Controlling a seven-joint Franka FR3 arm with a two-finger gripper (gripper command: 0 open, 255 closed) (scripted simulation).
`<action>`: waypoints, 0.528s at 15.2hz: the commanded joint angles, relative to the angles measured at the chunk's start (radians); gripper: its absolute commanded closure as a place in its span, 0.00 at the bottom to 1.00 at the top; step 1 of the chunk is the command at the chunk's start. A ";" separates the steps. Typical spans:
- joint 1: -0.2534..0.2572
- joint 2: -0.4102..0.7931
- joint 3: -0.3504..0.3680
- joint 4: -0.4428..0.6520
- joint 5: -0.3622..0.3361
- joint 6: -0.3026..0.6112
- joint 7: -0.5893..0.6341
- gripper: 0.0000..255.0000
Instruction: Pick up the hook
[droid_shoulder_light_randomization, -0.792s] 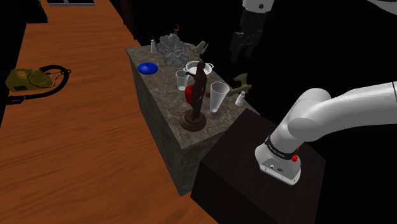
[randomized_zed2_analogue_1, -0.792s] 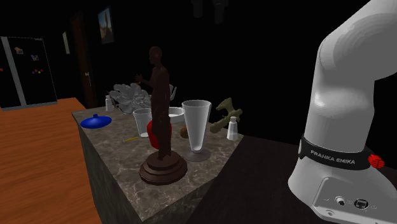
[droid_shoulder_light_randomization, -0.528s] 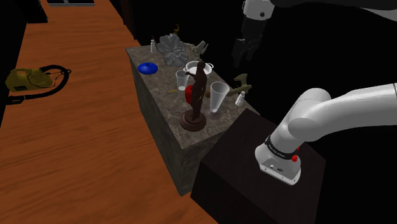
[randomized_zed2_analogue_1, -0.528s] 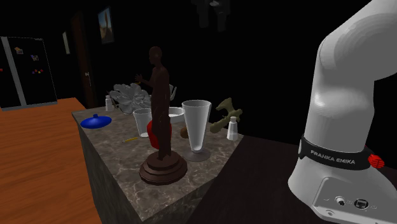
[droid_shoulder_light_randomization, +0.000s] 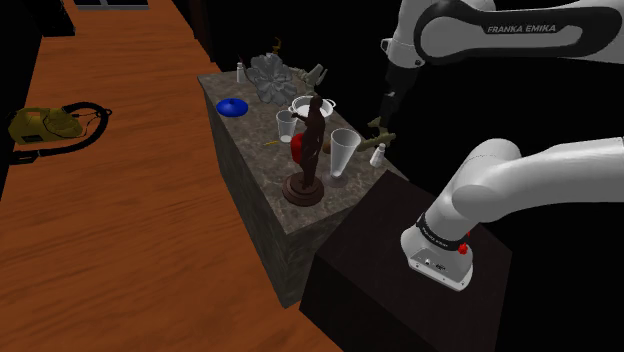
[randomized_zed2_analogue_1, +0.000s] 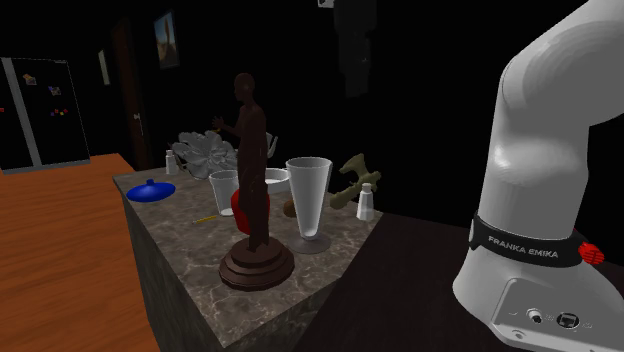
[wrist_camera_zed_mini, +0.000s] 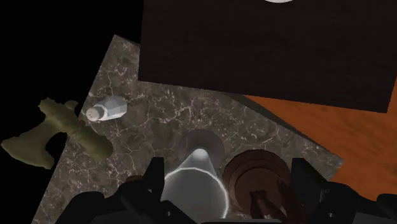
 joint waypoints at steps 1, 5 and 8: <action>-0.008 0.009 -0.038 -0.039 -0.054 0.054 -0.074 0.00; -0.036 0.050 -0.121 -0.106 -0.168 0.180 -0.211 0.00; -0.060 0.111 -0.188 -0.138 -0.258 0.291 -0.309 0.00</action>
